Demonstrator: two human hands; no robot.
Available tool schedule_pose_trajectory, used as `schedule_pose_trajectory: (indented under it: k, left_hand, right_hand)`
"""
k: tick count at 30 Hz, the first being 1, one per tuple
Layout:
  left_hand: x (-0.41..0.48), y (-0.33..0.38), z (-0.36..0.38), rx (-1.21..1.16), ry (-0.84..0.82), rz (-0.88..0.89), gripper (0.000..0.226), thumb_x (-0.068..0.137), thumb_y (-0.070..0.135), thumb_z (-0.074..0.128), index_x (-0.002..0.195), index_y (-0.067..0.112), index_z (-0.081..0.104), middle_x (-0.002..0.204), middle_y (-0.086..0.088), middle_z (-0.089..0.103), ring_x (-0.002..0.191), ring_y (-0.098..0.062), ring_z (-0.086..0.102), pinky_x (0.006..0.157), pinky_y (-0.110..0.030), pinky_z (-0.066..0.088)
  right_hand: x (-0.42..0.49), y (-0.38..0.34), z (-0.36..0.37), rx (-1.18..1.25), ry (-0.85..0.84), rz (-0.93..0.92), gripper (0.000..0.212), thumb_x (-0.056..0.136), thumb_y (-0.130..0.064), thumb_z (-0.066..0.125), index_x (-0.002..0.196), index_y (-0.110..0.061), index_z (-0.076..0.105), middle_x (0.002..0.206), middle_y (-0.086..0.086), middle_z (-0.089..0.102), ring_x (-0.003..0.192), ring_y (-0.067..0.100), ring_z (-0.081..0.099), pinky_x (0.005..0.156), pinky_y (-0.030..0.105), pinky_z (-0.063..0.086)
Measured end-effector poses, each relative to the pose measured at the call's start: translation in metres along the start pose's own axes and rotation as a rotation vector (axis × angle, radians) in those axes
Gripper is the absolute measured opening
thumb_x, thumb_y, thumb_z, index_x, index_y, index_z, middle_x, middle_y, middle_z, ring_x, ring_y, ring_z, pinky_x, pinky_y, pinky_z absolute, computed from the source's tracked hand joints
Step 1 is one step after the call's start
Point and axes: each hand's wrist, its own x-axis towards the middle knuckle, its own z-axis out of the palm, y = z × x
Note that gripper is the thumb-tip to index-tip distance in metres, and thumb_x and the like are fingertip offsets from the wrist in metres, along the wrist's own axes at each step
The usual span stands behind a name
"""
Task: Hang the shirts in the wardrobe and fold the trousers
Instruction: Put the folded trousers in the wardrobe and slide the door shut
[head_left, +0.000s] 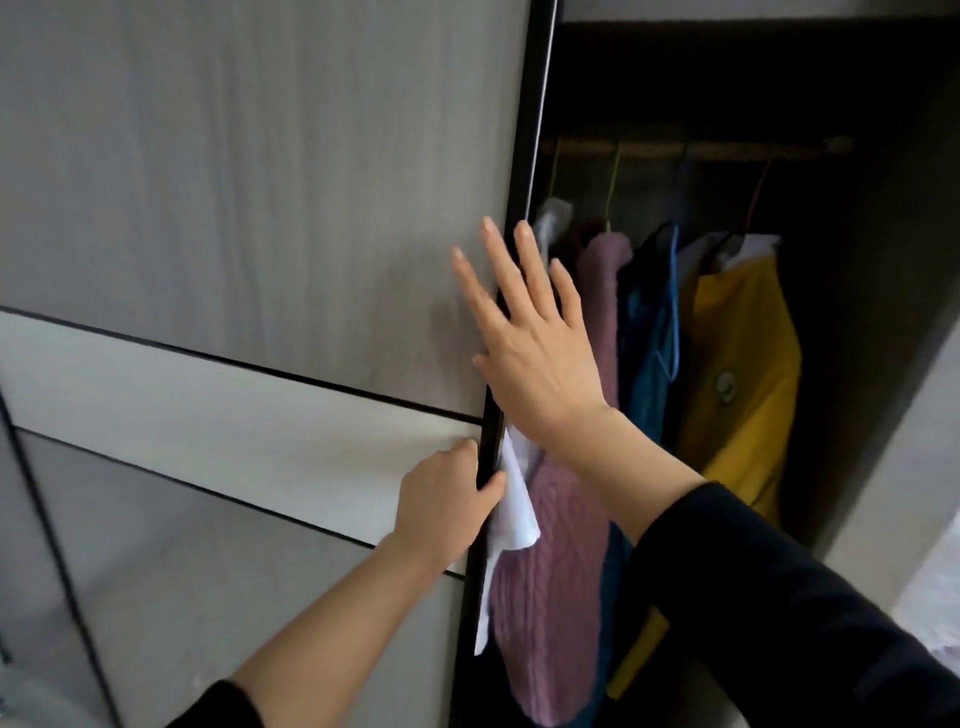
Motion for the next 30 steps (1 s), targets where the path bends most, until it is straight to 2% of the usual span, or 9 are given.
schedule_pose_trajectory:
  k: [3,5,8,10,13,16,21,27,30]
  left_hand:
    - [-0.011,0.04,0.014,-0.032,0.002,0.065,0.035,0.092,0.044,0.053,0.078,0.017,0.036,0.066,0.008,0.043,0.068,-0.02,0.051,0.059,-0.028,0.033]
    - [-0.019,0.058,0.02,-0.006,-0.025,0.164,0.031,0.093,0.044,0.052,0.082,0.016,0.043,0.071,0.008,0.048,0.071,-0.016,0.051,0.063,-0.027,0.036]
    - [-0.029,0.063,0.026,0.148,0.16,0.386,0.027,0.084,0.037,0.065,0.103,0.019,0.059,0.103,0.002,0.056,0.098,-0.022,0.058,0.083,-0.036,0.045]
    - [-0.027,0.056,0.026,0.235,0.258,0.343,0.075,0.065,0.038,0.081,0.129,0.014,0.05,0.13,-0.018,0.048,0.118,-0.036,0.049,0.094,-0.051,0.043]
    - [-0.009,0.044,0.016,0.351,0.26,0.327,0.126,0.049,0.049,0.088,0.149,0.011,0.02,0.151,-0.032,0.01,0.141,-0.043,0.011,0.108,-0.058,0.023]
    - [0.006,0.047,0.012,0.444,0.187,0.399,0.144,0.04,0.063,0.084,0.152,0.015,0.007,0.154,-0.028,-0.01,0.145,-0.038,-0.012,0.112,-0.055,0.01]
    - [0.004,0.078,0.032,0.401,0.162,0.479,0.146,0.042,0.067,0.08,0.152,0.017,0.0,0.153,-0.024,-0.022,0.145,-0.037,-0.013,0.114,-0.051,0.008]
    - [0.002,0.092,0.039,0.431,0.147,0.486,0.149,0.038,0.067,0.082,0.152,0.012,0.003,0.151,-0.028,-0.022,0.143,-0.04,-0.017,0.111,-0.051,0.0]
    - [0.003,0.087,0.036,0.444,0.147,0.489,0.147,0.039,0.067,0.081,0.152,0.012,0.006,0.152,-0.029,-0.018,0.143,-0.041,-0.014,0.111,-0.053,0.001]
  right_hand:
    - [-0.024,0.035,-0.014,-0.183,-0.101,-0.098,0.068,0.084,-0.018,0.069,0.145,-0.011,0.04,0.158,0.014,0.023,0.148,0.033,0.011,0.117,0.05,0.003]
    - [-0.041,0.055,-0.027,-0.252,-0.155,-0.083,0.066,0.088,-0.02,0.065,0.147,-0.01,0.037,0.158,0.016,0.02,0.148,0.033,0.008,0.117,0.05,-0.001]
    - [-0.063,0.079,-0.046,-0.315,-0.202,-0.058,0.065,0.092,-0.02,0.059,0.15,-0.009,0.029,0.159,0.017,0.014,0.148,0.034,0.004,0.117,0.047,-0.007]
    - [-0.077,0.091,-0.056,-0.349,-0.225,-0.031,0.067,0.093,-0.017,0.056,0.151,-0.008,0.025,0.16,0.018,0.01,0.148,0.034,0.003,0.117,0.045,-0.008]
    - [-0.096,0.107,-0.067,-0.391,-0.219,0.007,0.065,0.091,-0.009,0.047,0.15,-0.002,0.021,0.158,0.023,0.009,0.148,0.035,0.006,0.118,0.044,-0.005]
    - [-0.108,0.112,-0.073,-0.398,-0.151,0.01,0.062,0.086,-0.006,0.028,0.147,0.006,0.026,0.155,0.026,0.019,0.145,0.037,0.018,0.117,0.042,0.004]
    - [-0.127,0.121,-0.06,-0.364,-0.099,0.028,0.067,0.089,0.003,-0.004,0.141,0.009,0.038,0.148,0.034,0.03,0.139,0.044,0.03,0.114,0.043,0.028]
    - [-0.127,0.12,-0.072,-0.288,-0.295,0.012,0.066,0.084,-0.004,0.004,0.148,0.01,0.01,0.157,0.029,0.001,0.147,0.04,0.003,0.119,0.041,0.01]
    - [-0.125,0.119,-0.065,-0.274,-0.205,0.016,0.063,0.086,-0.004,0.011,0.146,0.011,0.023,0.156,0.029,0.012,0.146,0.04,0.013,0.117,0.042,0.022]
